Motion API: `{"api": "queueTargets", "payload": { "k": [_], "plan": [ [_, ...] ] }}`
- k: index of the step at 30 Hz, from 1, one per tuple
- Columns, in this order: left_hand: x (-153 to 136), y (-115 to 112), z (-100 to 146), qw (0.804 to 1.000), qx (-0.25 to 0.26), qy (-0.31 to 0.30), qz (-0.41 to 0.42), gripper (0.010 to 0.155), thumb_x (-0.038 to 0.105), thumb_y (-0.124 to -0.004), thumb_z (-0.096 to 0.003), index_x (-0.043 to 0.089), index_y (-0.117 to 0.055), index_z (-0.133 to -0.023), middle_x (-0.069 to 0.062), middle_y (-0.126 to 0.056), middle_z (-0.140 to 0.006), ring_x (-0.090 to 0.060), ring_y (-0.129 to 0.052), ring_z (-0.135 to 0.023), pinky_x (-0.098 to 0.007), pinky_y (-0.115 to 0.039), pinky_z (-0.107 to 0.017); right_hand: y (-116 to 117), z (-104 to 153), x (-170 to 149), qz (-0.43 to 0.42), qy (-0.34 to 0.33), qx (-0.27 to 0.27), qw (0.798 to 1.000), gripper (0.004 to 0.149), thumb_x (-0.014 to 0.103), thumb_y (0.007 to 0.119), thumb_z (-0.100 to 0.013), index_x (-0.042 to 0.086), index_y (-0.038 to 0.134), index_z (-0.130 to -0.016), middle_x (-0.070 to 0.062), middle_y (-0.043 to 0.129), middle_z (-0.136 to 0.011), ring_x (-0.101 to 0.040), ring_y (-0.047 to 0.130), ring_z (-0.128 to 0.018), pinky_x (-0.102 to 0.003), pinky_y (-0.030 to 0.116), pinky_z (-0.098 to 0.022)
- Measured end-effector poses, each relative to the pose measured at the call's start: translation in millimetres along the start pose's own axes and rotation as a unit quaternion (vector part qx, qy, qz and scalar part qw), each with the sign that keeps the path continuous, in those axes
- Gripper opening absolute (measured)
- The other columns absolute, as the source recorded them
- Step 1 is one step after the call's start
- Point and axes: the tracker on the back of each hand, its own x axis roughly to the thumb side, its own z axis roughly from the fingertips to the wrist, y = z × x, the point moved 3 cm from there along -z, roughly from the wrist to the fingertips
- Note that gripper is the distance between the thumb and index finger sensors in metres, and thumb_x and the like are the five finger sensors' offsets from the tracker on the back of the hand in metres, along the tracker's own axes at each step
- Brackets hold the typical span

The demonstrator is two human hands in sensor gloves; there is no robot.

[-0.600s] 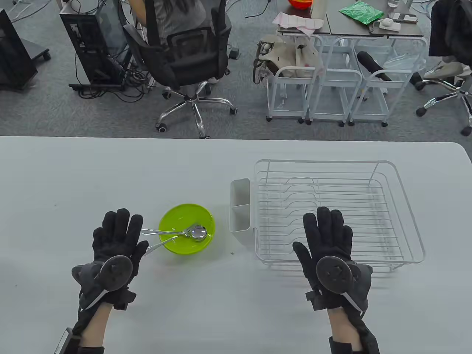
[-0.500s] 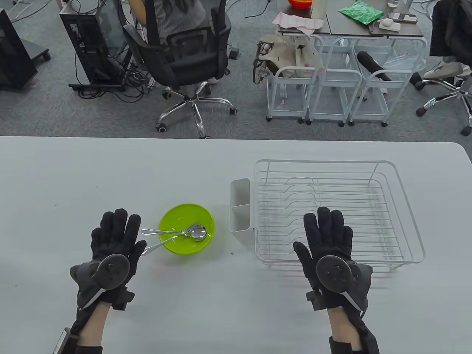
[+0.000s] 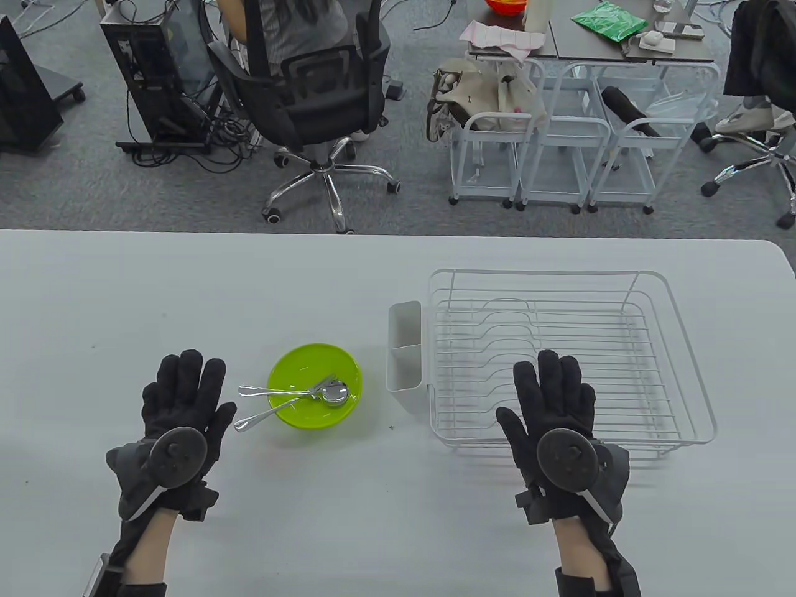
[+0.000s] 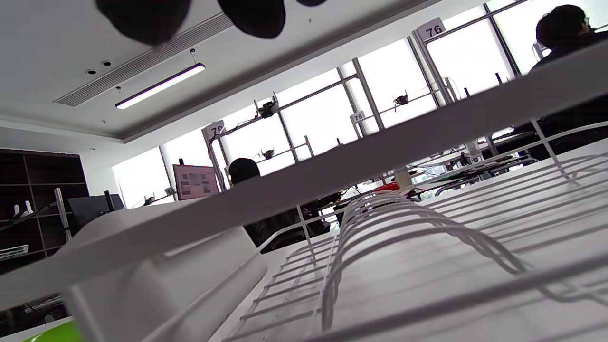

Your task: Insert the steel spoon and steel fork into the cutlery bin

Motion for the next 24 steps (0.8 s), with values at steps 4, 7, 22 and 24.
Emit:
{"api": "queueTargets", "payload": {
  "k": [4, 7, 22, 24],
  "plan": [
    [0, 0, 0, 1.000, -0.001, -0.001, 0.001, 0.065, 0.056, -0.048, -0.0552, 0.037, -0.043, -0.117, -0.004, -0.037, -0.130, -0.034, -0.034, -0.119, -0.062, -0.041, -0.081, -1, 0, -2, -0.001, 0.004, 0.000, 1.000, 0.070, 0.052, 0.066, -0.049, 0.022, 0.053, -0.112, -0.009, 0.033, -0.119, -0.037, 0.021, -0.112, -0.061, 0.028, -0.074],
    [0, 0, 0, 1.000, -0.002, -0.001, 0.000, 0.065, 0.056, -0.048, -0.0551, 0.038, -0.043, -0.117, -0.005, -0.037, -0.130, -0.034, -0.035, -0.119, -0.062, -0.041, -0.081, -1, -1, -3, -0.005, 0.007, 0.003, 1.000, 0.070, 0.051, 0.066, -0.049, 0.022, 0.053, -0.112, -0.009, 0.033, -0.119, -0.037, 0.022, -0.112, -0.062, 0.028, -0.074],
    [-15, 18, -29, 0.996, -0.055, 0.036, 0.056, 0.067, 0.057, -0.055, -0.0554, 0.032, -0.048, -0.118, -0.010, -0.048, -0.129, -0.038, -0.062, -0.113, -0.059, -0.065, -0.075, -6, -2, -19, -0.041, 0.034, 0.000, 0.999, 0.070, 0.051, 0.066, -0.050, 0.021, 0.054, -0.112, -0.011, 0.036, -0.119, -0.040, 0.026, -0.111, -0.063, 0.031, -0.073],
    [-11, 19, -40, 0.995, -0.073, 0.033, 0.051, 0.068, 0.057, -0.056, -0.0553, 0.031, -0.048, -0.118, -0.010, -0.053, -0.128, -0.037, -0.066, -0.111, -0.056, -0.068, -0.073, -5, -3, -20, -0.044, 0.035, 0.002, 0.998, 0.070, 0.051, 0.066, -0.050, 0.021, 0.054, -0.112, -0.011, 0.036, -0.119, -0.040, 0.026, -0.111, -0.063, 0.031, -0.073]
  ]
}}
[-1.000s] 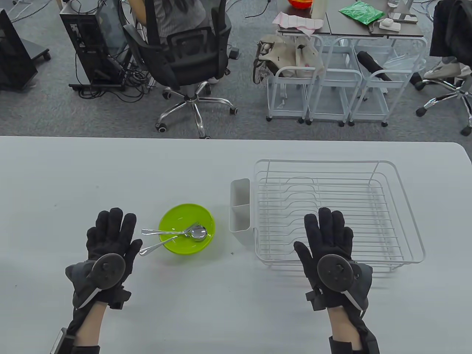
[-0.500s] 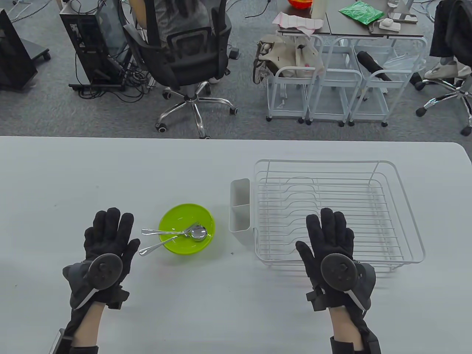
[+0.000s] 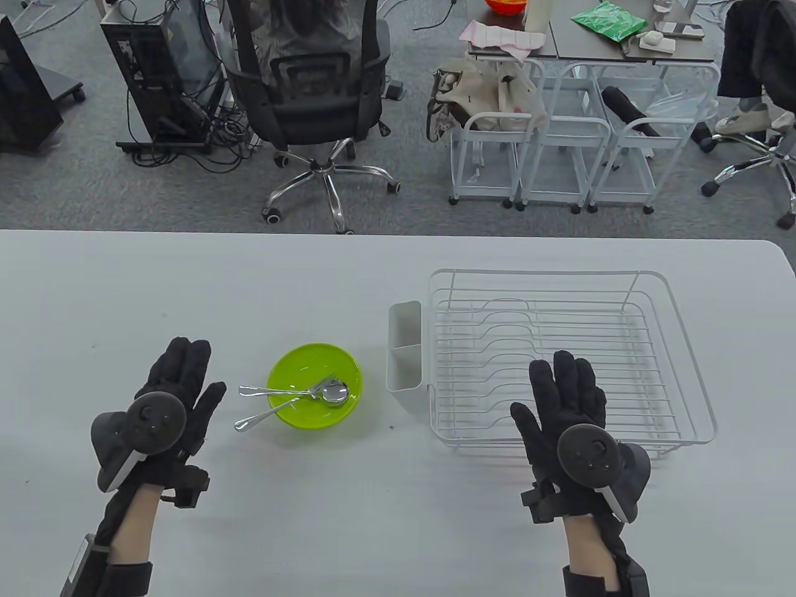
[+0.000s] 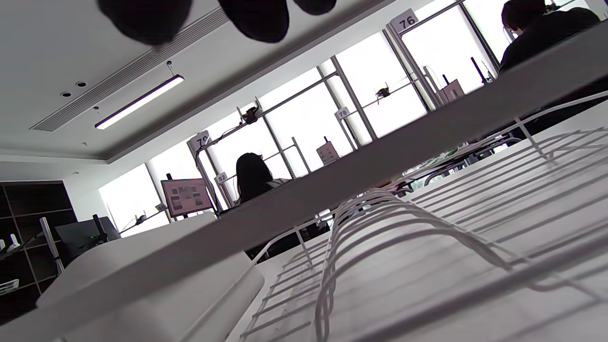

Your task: Insert the steel spoon and steel fork into the cutlery bin

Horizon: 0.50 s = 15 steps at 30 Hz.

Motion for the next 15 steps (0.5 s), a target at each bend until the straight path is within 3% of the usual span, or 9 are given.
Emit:
{"api": "queueTargets", "payload": {
  "k": [2, 5, 10, 15],
  "plan": [
    [3, -1, -11, 1.000, -0.020, 0.000, -0.008, 0.067, 0.057, -0.059, -0.0549, 0.030, -0.054, -0.116, -0.009, -0.062, -0.124, -0.034, -0.074, -0.105, -0.050, -0.073, -0.069, 0, 0, -1, -0.001, 0.001, 0.002, 1.000, 0.070, 0.051, 0.066, -0.050, 0.021, 0.054, -0.112, -0.011, 0.036, -0.119, -0.040, 0.027, -0.111, -0.063, 0.031, -0.073],
    [2, -12, -29, 0.996, -0.089, 0.022, -0.021, 0.063, 0.056, -0.061, -0.0545, 0.026, -0.063, -0.110, -0.008, -0.076, -0.111, -0.030, -0.083, -0.091, -0.039, -0.081, -0.058, 0, 0, -1, -0.005, 0.003, 0.004, 1.000, 0.070, 0.051, 0.066, -0.050, 0.021, 0.055, -0.112, -0.011, 0.036, -0.119, -0.041, 0.027, -0.111, -0.063, 0.031, -0.073],
    [-10, -39, -50, 0.983, -0.174, 0.059, -0.016, 0.060, 0.054, -0.064, -0.0542, 0.026, -0.069, -0.107, -0.004, -0.088, -0.098, -0.026, -0.092, -0.076, -0.033, -0.085, -0.048, 0, 0, -2, -0.011, 0.005, 0.005, 1.000, 0.070, 0.051, 0.066, -0.050, 0.021, 0.055, -0.112, -0.012, 0.037, -0.119, -0.041, 0.027, -0.111, -0.063, 0.032, -0.073],
    [-23, -64, -54, 0.967, -0.227, 0.093, 0.064, 0.059, 0.053, -0.064, -0.0545, 0.024, -0.073, -0.105, -0.004, -0.095, -0.090, -0.024, -0.097, -0.066, -0.031, -0.087, -0.041, -2, -1, -5, -0.019, 0.010, 0.006, 1.000, 0.070, 0.051, 0.066, -0.050, 0.020, 0.055, -0.112, -0.012, 0.037, -0.119, -0.041, 0.027, -0.111, -0.063, 0.032, -0.073]
  ]
}}
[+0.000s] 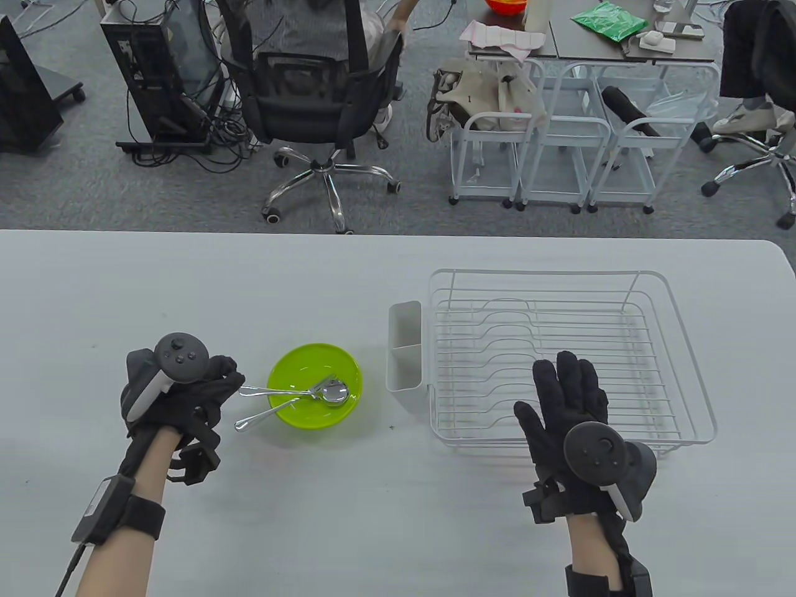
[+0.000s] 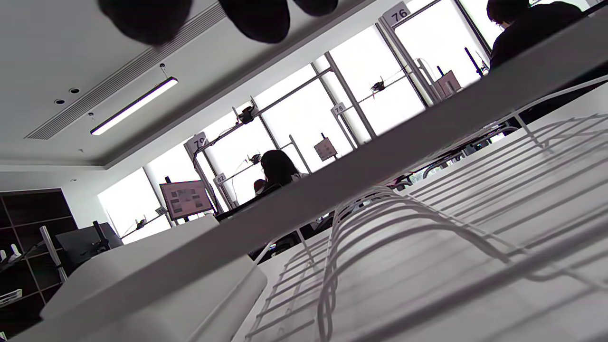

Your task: Insert the steel spoon and steel fork into the cutlery bin

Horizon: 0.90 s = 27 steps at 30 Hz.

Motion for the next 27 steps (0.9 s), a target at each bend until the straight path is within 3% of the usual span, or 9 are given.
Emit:
{"api": "queueTargets", "payload": {
  "k": [13, 19, 27],
  "plan": [
    [-3, -21, -16, 0.997, -0.059, 0.027, 0.041, 0.060, 0.057, -0.069, -0.0517, 0.024, -0.077, -0.101, 0.000, -0.101, -0.079, -0.022, -0.100, -0.058, -0.030, -0.088, -0.037, 0, -1, -3, -0.014, 0.004, 0.007, 1.000, 0.070, 0.051, 0.066, -0.050, 0.020, 0.055, -0.112, -0.013, 0.035, -0.119, -0.043, 0.027, -0.111, -0.064, 0.032, -0.072],
    [-5, -23, -19, 0.994, -0.073, 0.034, 0.074, 0.052, 0.051, -0.073, -0.0516, 0.024, -0.083, -0.094, 0.005, -0.105, -0.068, -0.019, -0.103, -0.049, -0.028, -0.089, -0.032, 1, -1, -5, -0.018, 0.006, 0.011, 1.000, 0.070, 0.051, 0.066, -0.050, 0.020, 0.054, -0.112, -0.013, 0.034, -0.119, -0.043, 0.026, -0.111, -0.064, 0.032, -0.072],
    [-11, -26, -20, 0.982, -0.083, 0.046, 0.163, 0.042, 0.044, -0.075, -0.0530, 0.024, -0.088, -0.088, 0.009, -0.108, -0.064, -0.017, -0.105, -0.045, -0.027, -0.090, -0.030, 1, -1, -6, -0.021, 0.009, 0.010, 1.000, 0.070, 0.051, 0.066, -0.050, 0.019, 0.057, -0.111, -0.013, 0.031, -0.119, -0.043, 0.025, -0.110, -0.064, 0.032, -0.072]
  ]
}}
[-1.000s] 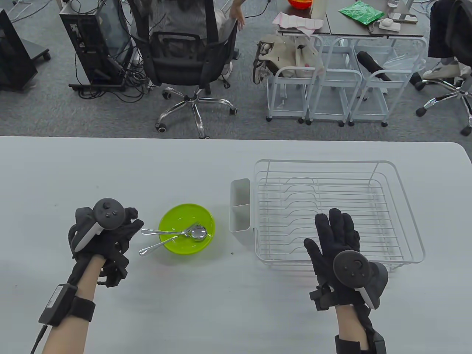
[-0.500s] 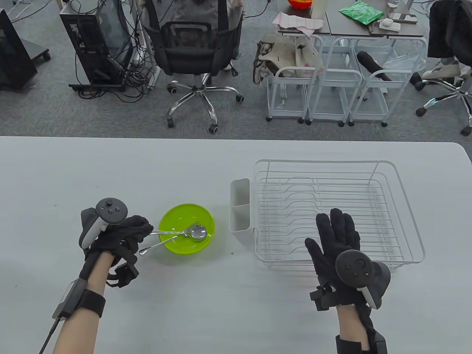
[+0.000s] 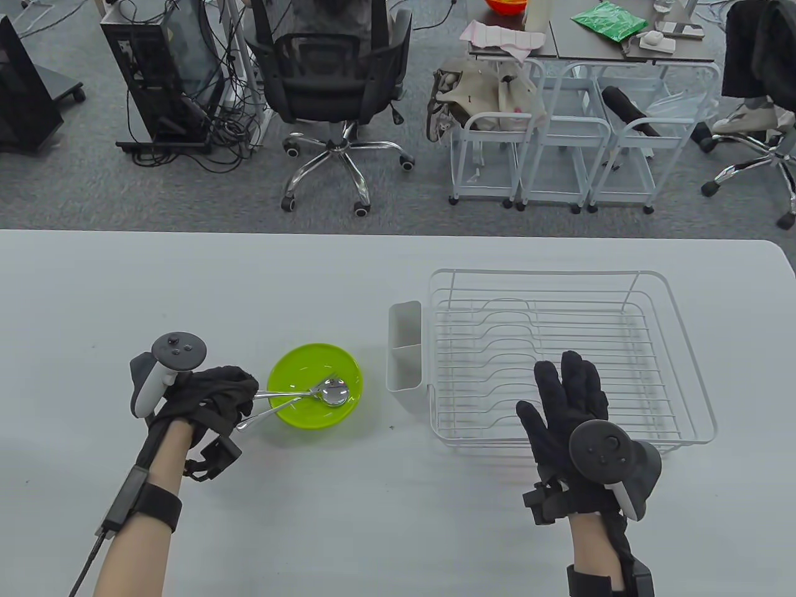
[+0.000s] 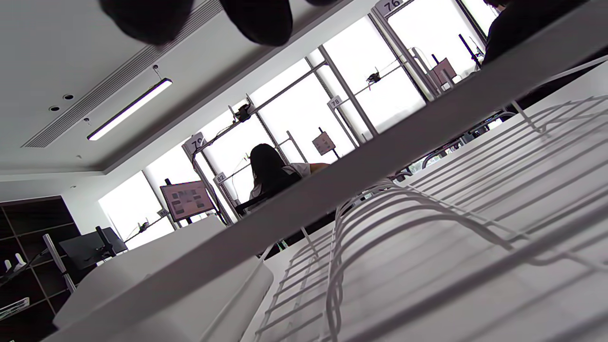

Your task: Insert the steel spoon and steel fork into the cutlery bin

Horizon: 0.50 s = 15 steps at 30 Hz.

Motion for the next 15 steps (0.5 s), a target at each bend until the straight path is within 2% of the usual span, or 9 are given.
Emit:
{"api": "queueTargets", "payload": {
  "k": [10, 15],
  "plan": [
    [12, 18, 14, 0.998, 0.054, -0.019, 0.041, 0.040, 0.042, -0.077, -0.0520, 0.022, -0.091, -0.084, 0.008, -0.110, -0.062, -0.016, -0.107, -0.042, -0.026, -0.093, -0.028, -1, 0, -1, -0.004, 0.001, -0.001, 1.000, 0.069, 0.051, 0.066, -0.050, 0.019, 0.057, -0.111, -0.013, 0.031, -0.119, -0.043, 0.025, -0.110, -0.064, 0.032, -0.072],
    [41, 39, 35, 0.990, 0.110, -0.076, 0.042, 0.040, 0.042, -0.080, -0.0493, 0.023, -0.091, -0.083, 0.008, -0.110, -0.061, -0.018, -0.107, -0.041, -0.025, -0.093, -0.029, -1, 0, -1, -0.007, 0.000, -0.001, 1.000, 0.069, 0.051, 0.066, -0.050, 0.019, 0.058, -0.111, -0.013, 0.031, -0.119, -0.043, 0.025, -0.110, -0.064, 0.032, -0.072]
  ]
}}
